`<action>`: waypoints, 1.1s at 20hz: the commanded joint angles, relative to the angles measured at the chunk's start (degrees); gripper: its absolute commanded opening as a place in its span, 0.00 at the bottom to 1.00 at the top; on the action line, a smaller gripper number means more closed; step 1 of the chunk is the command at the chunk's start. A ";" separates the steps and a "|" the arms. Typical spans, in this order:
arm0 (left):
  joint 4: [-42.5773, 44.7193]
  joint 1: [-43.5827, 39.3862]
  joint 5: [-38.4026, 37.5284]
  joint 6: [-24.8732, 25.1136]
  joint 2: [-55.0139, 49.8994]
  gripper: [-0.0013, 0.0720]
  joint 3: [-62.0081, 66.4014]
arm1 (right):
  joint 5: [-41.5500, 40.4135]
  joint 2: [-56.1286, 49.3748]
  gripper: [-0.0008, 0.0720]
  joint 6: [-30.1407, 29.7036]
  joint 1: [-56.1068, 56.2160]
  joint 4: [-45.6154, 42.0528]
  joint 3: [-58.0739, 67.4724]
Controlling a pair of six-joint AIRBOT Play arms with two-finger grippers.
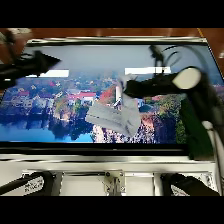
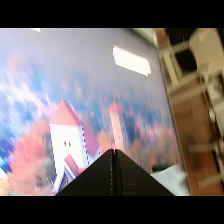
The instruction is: Fold the shirts.
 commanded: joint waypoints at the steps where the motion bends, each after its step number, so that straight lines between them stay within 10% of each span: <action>1: 0.79 10.99 -5.70 -2.71 12.52 0.06 0.04 | -9.84 -12.81 0.10 4.07 9.55 0.11 0.00; 5: 0.81 11.89 -7.98 -2.71 23.21 0.06 0.02 | -19.32 -24.20 0.16 8.26 14.62 9.22 0.00; 7: 1.16 11.89 -8.26 -2.71 26.16 0.06 -0.02 | -25.31 -26.14 0.86 6.32 15.23 18.93 0.00; 13: 5.09 11.89 -9.03 -2.51 26.62 0.06 -0.13 | -16.41 -16.85 0.87 -0.96 6.27 16.22 0.00; 18: 8.79 11.89 -9.03 -2.49 26.62 0.07 -0.13 | 24.26 -8.79 0.87 10.71 -6.47 -26.77 -0.72; 22: 8.76 11.89 -9.07 -2.51 26.62 0.07 -0.13 | 14.82 -7.69 0.87 10.12 -8.94 -11.93 -12.50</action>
